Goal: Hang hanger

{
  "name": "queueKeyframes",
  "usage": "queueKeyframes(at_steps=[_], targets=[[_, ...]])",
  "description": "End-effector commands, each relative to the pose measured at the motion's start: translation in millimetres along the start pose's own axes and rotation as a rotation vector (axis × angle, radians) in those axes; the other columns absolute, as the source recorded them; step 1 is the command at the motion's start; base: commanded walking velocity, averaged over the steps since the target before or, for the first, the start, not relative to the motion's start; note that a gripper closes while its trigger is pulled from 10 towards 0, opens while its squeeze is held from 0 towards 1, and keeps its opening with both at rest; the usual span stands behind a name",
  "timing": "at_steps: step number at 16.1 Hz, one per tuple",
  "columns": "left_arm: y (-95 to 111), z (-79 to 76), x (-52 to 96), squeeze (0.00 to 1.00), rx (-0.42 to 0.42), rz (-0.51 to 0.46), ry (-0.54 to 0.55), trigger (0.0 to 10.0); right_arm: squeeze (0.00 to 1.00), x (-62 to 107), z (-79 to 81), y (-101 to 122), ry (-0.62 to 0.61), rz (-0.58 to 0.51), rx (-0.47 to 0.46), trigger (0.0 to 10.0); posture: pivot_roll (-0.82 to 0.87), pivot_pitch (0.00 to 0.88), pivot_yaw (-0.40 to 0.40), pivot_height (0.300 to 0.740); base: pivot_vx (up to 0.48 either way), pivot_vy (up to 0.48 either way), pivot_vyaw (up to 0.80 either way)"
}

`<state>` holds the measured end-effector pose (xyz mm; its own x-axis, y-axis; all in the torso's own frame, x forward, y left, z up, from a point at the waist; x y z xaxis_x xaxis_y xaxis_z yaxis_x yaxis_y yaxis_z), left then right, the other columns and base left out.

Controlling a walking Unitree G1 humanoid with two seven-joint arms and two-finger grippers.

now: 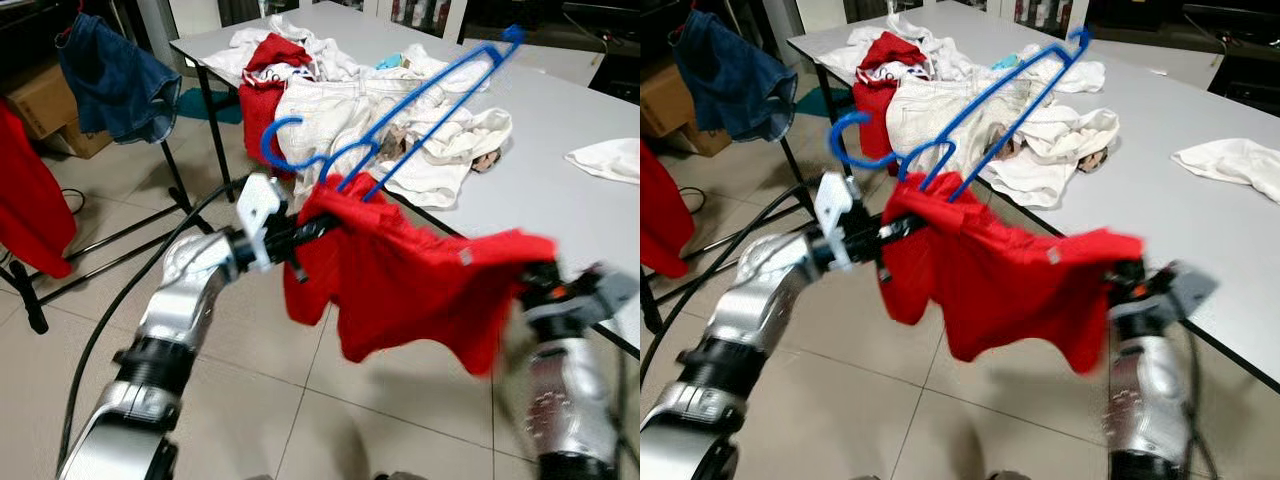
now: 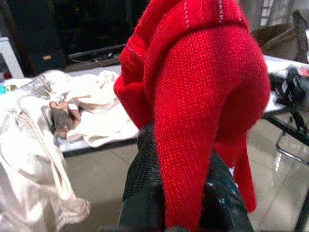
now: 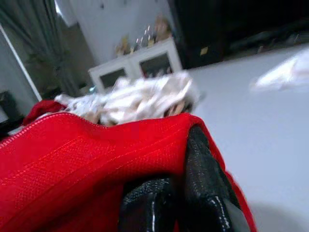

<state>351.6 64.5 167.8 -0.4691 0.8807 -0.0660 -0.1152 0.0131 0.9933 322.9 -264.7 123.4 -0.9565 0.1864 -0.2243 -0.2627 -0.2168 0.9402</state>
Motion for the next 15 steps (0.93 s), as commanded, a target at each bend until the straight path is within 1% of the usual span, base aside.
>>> queueKeyframes(at_steps=[1,2,3,4,7,8,9,10,11,12,14,15], targets=[[6.5,-2.4,2.4,0.0,-0.009,-0.013,-0.02,10.0,0.0,-4.5,-3.8,19.4,-0.012,-0.067,0.029,0.0,-0.14,0.0,0.059,0.74,0.0,0.0,0.0],[5.3,-5.0,3.8,0.0,-0.003,-0.012,-0.028,10.0,0.0,-6.7,-4.4,24.3,-0.012,-0.08,0.033,0.0,-0.14,0.0,0.059,0.74,0.0,0.0,0.0],[2.3,-13.4,6.9,0.0,0.017,-0.012,-0.049,10.0,0.0,-15.0,-8.2,38.0,-0.023,-0.115,0.045,0.0,-0.14,0.0,0.057,0.74,0.0,0.0,0.0],[1.3,-17.1,8.0,0.0,0.026,-0.013,-0.058,10.0,0.0,-18.2,-9.1,42.8,-0.027,-0.126,0.051,0.0,-0.14,0.0,0.057,0.74,0.0,0.0,0.0],[-7.2,-35.3,15.4,0.0,0.089,-0.009,-0.088,10.0,0.0,-36.7,-14.6,64.2,-0.047,-0.176,0.065,0.0,-0.13,0.0,0.046,0.74,0.0,0.0,0.0],[-7.2,-35.3,15.4,0.0,0.089,-0.009,-0.088,10.0,0.0,-36.7,-14.6,64.2,-0.047,-0.176,0.065,0.0,-0.13,0.0,0.046,0.74,0.0,0.0,0.0],[-10.8,-42.9,16.4,0.0,0.115,-0.005,-0.099,10.0,0.0,-41.1,-18.7,72.5,-0.061,-0.201,0.05,0.0,-0.12,0.0,0.044,0.74,0.0,0.0,0.0],[-16.0,-50.5,16.5,0.0,0.143,0.001,-0.106,10.0,0.0,-45.3,-25.1,84.3,-0.088,-0.243,0.007,0.0,-0.12,0.0,0.044,0.74,0.0,0.0,0.0],[-18.8,-54.6,16.1,0.0,0.161,0.004,-0.108,10.0,0.0,-47.4,-30.2,91.8,-0.112,-0.271,-0.027,0.0,-0.12,0.0,0.045,0.74,0.0,0.0,0.0],[-20.6,-58.0,16.0,0.0,0.172,0.005,-0.113,10.0,0.0,-49.4,-33.7,96.0,-0.129,-0.284,-0.033,0.0,-0.12,0.0,0.048,0.74,0.0,0.0,0.0],[-27.6,-66.9,16.5,0.0,0.198,0.02,-0.127,10.0,0.0,-57.5,-35.6,105.0,-0.169,-0.317,-0.029,0.0,-0.13,0.0,0.052,0.74,0.0,0.0,0.0],[-29.1,-68.1,16.6,0.0,0.202,0.024,-0.129,10.0,0.0,-58.7,-35.8,106.0,-0.176,-0.321,-0.031,0.0,-0.13,0.0,0.052,0.74,0.0,0.0,0.0]])
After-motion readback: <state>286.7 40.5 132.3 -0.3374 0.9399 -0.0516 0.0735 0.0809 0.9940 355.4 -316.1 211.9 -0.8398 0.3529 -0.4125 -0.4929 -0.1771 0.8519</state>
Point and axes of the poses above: a point about 5 cm out from each wrist's last joint towards the gripper, its own x axis pointing back from the gripper into the wrist, its own y axis along the axis of the wrist's last joint, z = x × y, the point moved 6 cm from there along -x, pointing out of the wrist towards the gripper, and after that the axes turned 4 degrees about x, right-handed, at the moved point
